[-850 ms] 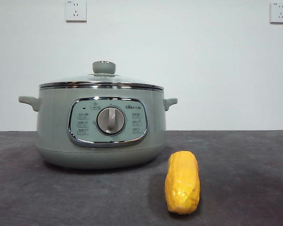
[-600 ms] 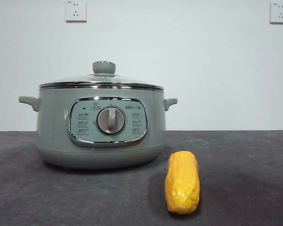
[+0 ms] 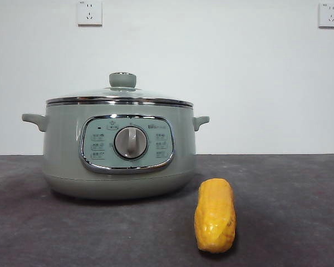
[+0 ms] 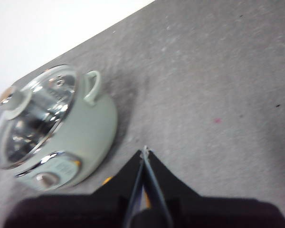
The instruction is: Pick up the corn,open the lid,put the corn in the pot,close the lid
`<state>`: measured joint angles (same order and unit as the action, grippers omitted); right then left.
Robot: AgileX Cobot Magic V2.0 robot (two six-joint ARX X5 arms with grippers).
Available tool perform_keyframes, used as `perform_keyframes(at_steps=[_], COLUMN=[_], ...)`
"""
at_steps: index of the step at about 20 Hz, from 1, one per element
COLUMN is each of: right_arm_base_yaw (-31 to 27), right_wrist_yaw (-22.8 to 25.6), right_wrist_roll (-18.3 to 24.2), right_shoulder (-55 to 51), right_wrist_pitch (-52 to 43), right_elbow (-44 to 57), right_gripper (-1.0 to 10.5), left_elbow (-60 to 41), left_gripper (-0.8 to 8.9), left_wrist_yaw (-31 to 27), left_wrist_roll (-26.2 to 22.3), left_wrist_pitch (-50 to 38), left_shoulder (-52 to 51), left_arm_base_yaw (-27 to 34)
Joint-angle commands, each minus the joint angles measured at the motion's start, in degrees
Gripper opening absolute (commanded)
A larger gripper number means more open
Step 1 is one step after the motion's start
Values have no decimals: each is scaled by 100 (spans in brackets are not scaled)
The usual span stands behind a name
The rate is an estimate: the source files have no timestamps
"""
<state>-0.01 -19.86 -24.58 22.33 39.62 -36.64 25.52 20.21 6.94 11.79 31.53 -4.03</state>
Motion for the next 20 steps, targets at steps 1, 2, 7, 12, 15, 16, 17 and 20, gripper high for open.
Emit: perform_keyframes(at_steps=[1, 2, 7, 12, 15, 16, 17, 20], right_arm_base_yaw=[0, 0, 13, 374, 962, 1283, 1615, 2638], right_wrist_yaw=[-367, -490, -702, -835, -796, -686, -505, 225], right_wrist_roll=[-74, -76, -76, 59, 24, -46, -101, -278], right_shoulder=[197, 289, 935, 1650, 2166, 2430, 2691, 3545], right_wrist_pitch=[142, 199, 599, 739, 739, 737, 730, 756], right_elbow=[-173, -232, -511, -726, -890, -979, -1075, -1421], right_gripper=[2, 2, 112, 138, 230, 268, 326, 422], left_elbow=[157, 221, 608, 833, 863, 863, 863, 863], left_gripper=[-4, -4, -6, -6, -6, -6, -6, -6], left_wrist_yaw=[684, 881, 1180, 1200, 1436, 1475, 1469, 1469], left_wrist_roll=[332, 435, 614, 590, 603, 612, 614, 612], left_wrist_pitch=[160, 229, 903, 1388, 1453, 1456, 1456, 1456], left_shoulder=[212, 286, 577, 573, 573, 573, 573, 573], left_arm_base_yaw=[-2, -2, -24, -114, -214, -271, -321, -413])
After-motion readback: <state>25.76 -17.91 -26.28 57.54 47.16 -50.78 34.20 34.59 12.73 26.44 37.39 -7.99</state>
